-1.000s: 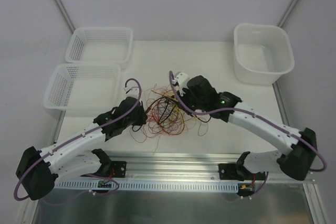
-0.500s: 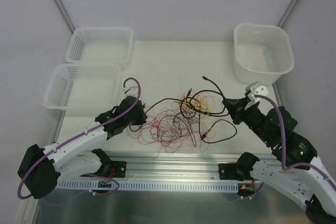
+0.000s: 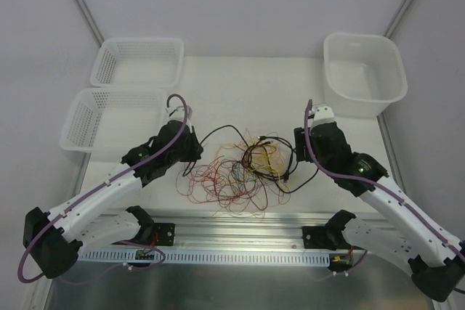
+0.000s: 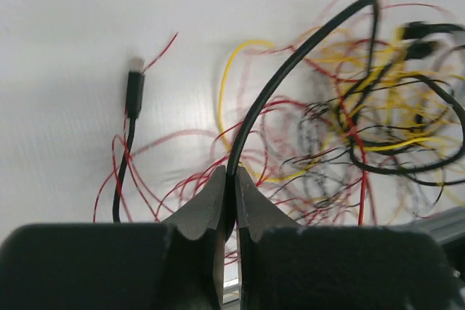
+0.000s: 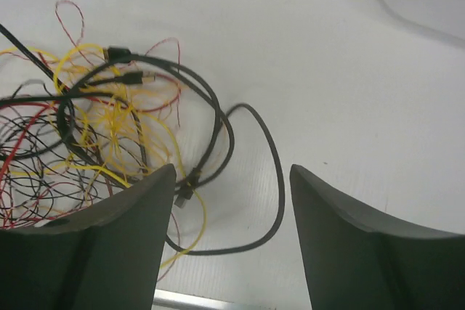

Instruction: Untangle the cables

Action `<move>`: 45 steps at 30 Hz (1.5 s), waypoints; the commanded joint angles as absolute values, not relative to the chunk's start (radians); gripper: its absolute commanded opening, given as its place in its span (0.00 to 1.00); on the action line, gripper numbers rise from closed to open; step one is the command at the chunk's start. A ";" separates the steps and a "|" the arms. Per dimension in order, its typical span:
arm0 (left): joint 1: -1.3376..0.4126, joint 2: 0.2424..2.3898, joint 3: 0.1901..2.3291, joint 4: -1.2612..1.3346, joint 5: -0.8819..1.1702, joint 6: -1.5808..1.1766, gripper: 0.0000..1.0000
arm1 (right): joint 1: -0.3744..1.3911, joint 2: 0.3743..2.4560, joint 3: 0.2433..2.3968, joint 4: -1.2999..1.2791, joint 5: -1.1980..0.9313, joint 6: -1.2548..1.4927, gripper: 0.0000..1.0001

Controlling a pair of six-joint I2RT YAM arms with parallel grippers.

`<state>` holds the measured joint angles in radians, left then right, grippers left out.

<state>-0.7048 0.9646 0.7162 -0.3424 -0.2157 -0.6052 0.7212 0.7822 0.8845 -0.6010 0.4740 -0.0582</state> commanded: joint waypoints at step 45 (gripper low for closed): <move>-0.721 0.960 1.677 -0.416 -0.102 -0.234 0.00 | 0.512 1.244 0.566 -0.271 0.117 0.401 0.69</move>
